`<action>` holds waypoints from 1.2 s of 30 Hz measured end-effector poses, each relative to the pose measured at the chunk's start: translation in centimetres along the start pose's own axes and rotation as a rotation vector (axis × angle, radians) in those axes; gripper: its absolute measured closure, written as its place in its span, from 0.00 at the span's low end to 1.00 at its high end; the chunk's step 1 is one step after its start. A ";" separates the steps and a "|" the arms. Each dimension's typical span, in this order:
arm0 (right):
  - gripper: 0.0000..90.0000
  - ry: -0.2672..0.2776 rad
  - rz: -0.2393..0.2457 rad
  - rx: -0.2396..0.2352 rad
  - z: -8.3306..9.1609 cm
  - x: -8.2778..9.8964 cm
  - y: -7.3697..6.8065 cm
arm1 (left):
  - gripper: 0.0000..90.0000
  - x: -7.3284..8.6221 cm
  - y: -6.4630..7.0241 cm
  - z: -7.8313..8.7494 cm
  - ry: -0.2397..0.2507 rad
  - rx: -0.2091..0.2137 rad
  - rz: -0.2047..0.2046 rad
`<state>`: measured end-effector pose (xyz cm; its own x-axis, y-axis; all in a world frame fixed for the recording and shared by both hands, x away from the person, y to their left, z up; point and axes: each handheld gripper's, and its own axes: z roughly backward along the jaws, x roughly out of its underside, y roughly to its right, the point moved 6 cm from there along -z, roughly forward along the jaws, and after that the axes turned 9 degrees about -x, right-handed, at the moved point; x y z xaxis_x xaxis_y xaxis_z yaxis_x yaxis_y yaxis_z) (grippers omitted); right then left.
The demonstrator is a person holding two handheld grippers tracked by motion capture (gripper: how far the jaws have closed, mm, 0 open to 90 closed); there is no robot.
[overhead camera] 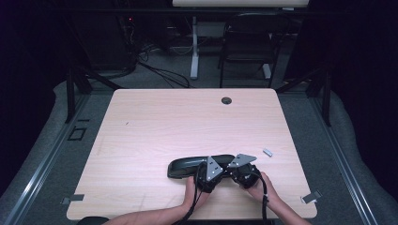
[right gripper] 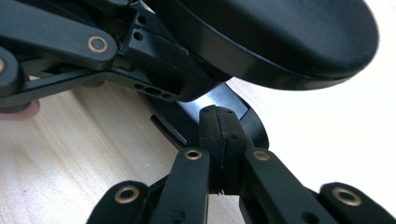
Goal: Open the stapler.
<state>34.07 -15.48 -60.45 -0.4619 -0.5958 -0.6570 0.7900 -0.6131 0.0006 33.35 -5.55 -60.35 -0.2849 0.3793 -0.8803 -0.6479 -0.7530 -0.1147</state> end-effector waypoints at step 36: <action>1.00 0.012 -0.002 -0.008 0.0 0.1 0.0 | 1.00 0.0 -0.1 -0.2 0.004 -0.018 -0.007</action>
<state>34.06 -15.54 -60.51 -0.4587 -0.5881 -0.6662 0.7921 -0.6104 -0.0065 33.57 -5.58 -60.47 -0.2779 0.3824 -0.8812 -0.6369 -0.7601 -0.1290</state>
